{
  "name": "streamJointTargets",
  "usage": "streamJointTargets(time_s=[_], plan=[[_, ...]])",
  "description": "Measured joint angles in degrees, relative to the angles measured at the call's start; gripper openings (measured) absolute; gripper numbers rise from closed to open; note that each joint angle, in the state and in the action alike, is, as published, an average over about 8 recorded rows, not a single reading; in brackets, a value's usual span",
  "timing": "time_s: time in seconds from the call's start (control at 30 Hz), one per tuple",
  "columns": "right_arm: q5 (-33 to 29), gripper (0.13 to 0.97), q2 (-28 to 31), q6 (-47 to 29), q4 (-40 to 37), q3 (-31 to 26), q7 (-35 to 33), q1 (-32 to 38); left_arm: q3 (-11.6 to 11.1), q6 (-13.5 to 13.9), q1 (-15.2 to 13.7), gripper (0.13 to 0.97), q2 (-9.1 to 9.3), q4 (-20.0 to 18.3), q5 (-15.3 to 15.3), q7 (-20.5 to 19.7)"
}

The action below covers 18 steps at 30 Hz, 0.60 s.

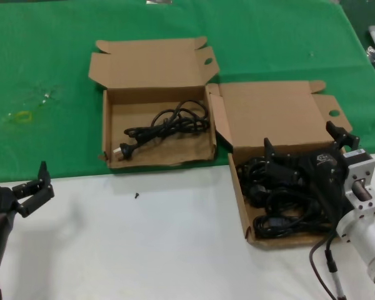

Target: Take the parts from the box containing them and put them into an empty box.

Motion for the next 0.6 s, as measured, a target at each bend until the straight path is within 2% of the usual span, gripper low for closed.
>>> streamJointTargets(time_s=[0.6], plan=[[0.0, 0.966, 0.0, 0.0, 0.0, 0.0, 0.0, 0.0, 0.0, 0.0, 0.0, 0.966, 0.0, 0.0, 0.0, 0.0]])
